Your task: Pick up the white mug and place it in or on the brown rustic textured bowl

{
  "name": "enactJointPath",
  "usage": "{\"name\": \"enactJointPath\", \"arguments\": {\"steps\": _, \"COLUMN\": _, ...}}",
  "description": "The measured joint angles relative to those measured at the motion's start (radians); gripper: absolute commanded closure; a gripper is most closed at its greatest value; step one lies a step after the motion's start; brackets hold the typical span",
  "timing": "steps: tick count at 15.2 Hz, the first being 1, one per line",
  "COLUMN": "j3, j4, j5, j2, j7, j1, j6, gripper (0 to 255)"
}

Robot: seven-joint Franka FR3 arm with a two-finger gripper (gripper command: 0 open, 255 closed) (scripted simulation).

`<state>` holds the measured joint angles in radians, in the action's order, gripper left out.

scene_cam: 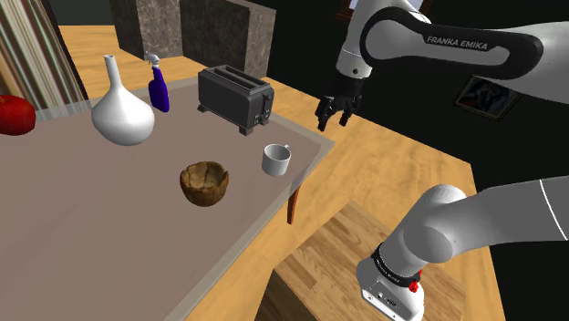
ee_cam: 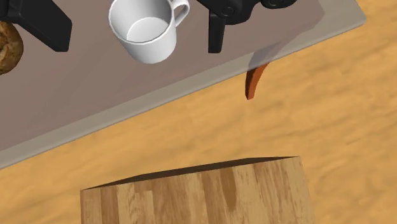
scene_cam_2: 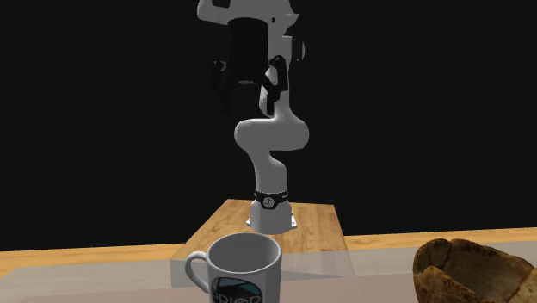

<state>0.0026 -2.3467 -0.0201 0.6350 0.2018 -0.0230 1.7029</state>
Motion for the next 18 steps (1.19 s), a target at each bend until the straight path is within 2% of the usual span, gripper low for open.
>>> {"name": "enactJointPath", "arguments": {"steps": 4, "j3": 0.036, "j4": -0.029, "j5": 0.011, "j2": -0.1, "j7": 0.051, "j1": -0.01, "j6": 0.136, "gripper": 0}}
{"name": "enactJointPath", "arguments": {"steps": 10, "j3": 0.08, "j4": -0.016, "j5": 0.006, "j2": -0.294, "j7": 0.122, "j1": -0.018, "j6": 0.327, "gripper": 0}}
{"name": "enactJointPath", "arguments": {"steps": 18, "j3": 0.122, "j4": 0.085, "j5": -0.044, "j2": -0.58, "j7": 0.227, "j1": -0.023, "j6": 0.524, "gripper": 0}}
